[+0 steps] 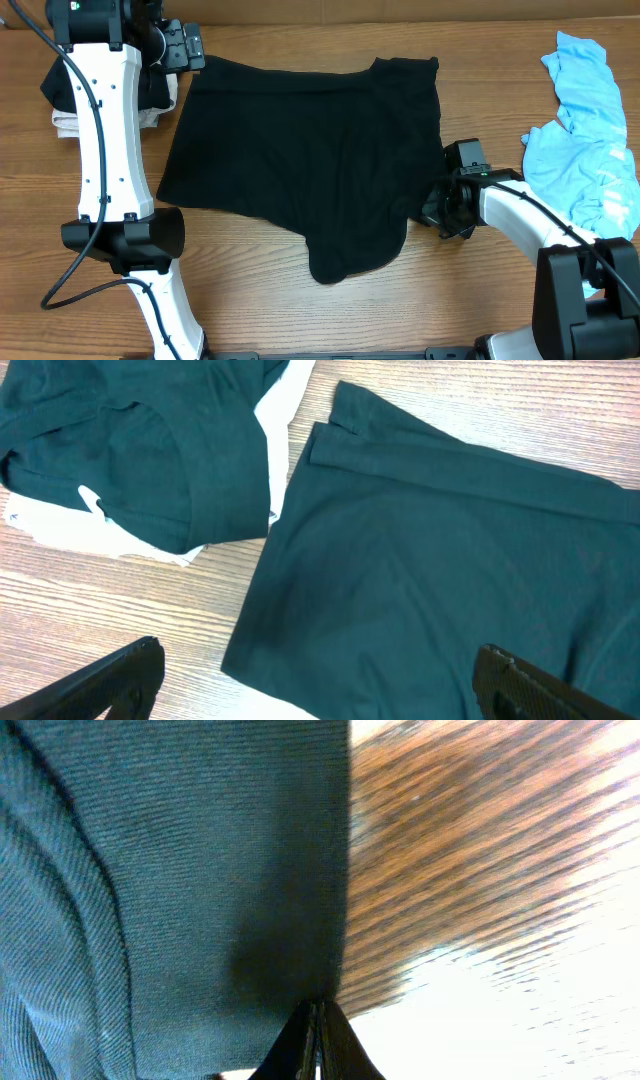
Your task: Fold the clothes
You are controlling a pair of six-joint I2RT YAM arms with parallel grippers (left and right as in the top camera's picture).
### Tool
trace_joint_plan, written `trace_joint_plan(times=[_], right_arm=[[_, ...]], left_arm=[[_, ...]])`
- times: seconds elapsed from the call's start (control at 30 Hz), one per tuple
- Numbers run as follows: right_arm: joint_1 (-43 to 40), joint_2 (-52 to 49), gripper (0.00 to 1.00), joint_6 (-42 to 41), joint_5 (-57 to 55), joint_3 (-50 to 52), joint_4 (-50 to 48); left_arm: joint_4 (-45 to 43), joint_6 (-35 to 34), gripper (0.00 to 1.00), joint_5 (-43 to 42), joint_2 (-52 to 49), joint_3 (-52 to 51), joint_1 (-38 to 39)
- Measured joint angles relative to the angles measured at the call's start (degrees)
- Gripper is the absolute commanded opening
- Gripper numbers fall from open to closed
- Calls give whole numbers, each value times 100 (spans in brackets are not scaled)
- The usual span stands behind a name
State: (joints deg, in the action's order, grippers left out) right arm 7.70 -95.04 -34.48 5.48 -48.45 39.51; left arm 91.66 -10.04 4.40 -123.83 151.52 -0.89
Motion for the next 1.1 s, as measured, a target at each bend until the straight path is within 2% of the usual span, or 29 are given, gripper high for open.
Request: trace_joint_plan(times=[0.13,0.27,0.6,0.83,0.93,0.97,1.0,1.03,1.1], right_arm=[[-273,-15,4,-42,-195,-24,-28],[-901,-90,4,70,-415,-136,-70],[-2293,-326,4,1134,-726,-669,-328],[-2664,-328,6,1580,-684,-1478,428],[-2767,-361,20,1733,-476,-2103,1217],[-2787,-363,30,1770,-387,-2321,1462],[-2796,-363,45,1878,-269,-2651,1799],[-2796,-348,67,1917,-164,-2922,2020],[-2787,-271,85,2020,81,-3475,2472]], left_arm=[[2,0,100,17,0,0,0],[4,0,100,92,0,0,0],[4,17,100,505,0,0,-35],[9,20,100,660,0,-2,-275],[72,17,100,658,0,-2,-492],[131,17,100,651,0,-2,-577],[192,17,100,629,0,-2,-656],[282,17,100,573,4,-2,-732],[466,20,100,459,20,-2,-872]])
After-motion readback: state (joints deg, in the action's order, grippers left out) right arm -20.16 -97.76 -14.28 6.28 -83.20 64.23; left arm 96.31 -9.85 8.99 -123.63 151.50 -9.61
